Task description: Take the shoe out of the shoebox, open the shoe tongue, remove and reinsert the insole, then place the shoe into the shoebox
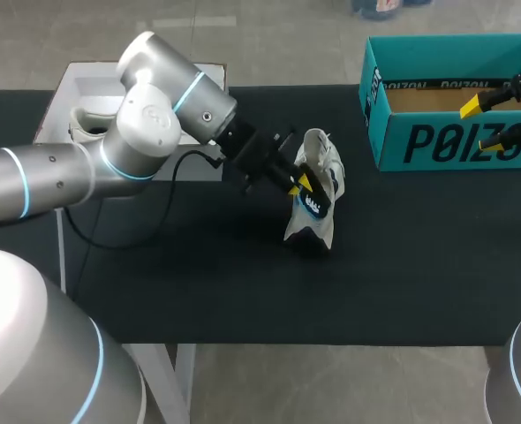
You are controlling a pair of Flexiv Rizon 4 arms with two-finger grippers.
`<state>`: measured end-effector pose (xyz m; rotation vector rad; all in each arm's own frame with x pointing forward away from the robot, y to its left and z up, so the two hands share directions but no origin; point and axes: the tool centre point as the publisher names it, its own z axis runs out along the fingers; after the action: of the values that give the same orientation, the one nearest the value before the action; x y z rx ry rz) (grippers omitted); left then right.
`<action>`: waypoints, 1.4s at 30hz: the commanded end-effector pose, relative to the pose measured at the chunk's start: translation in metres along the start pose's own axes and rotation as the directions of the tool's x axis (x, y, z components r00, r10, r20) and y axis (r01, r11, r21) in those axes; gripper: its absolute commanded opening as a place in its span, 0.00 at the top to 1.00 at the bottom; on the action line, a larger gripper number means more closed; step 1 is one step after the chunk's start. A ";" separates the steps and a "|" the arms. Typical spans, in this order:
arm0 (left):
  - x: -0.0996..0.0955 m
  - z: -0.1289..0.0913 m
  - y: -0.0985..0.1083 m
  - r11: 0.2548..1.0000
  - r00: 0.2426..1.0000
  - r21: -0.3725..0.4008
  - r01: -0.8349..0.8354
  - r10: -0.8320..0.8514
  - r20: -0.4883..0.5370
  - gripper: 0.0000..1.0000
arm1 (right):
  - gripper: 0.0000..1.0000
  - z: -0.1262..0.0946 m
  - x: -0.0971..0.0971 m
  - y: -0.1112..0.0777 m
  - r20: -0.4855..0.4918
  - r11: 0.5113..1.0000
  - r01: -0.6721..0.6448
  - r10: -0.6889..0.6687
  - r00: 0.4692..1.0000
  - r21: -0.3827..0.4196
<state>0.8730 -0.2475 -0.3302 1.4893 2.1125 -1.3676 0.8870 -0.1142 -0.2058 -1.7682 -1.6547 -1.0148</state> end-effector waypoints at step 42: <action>-0.005 0.021 0.032 0.985 0.996 -0.150 0.081 -0.075 0.044 1.00 | 0.00 0.000 0.000 0.000 0.003 1.000 -0.001 0.001 1.000 0.000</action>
<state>0.8920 -0.2596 -0.3501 1.3292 2.2162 -1.2298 0.8869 -0.1141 -0.2057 -1.7684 -1.6548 -1.0146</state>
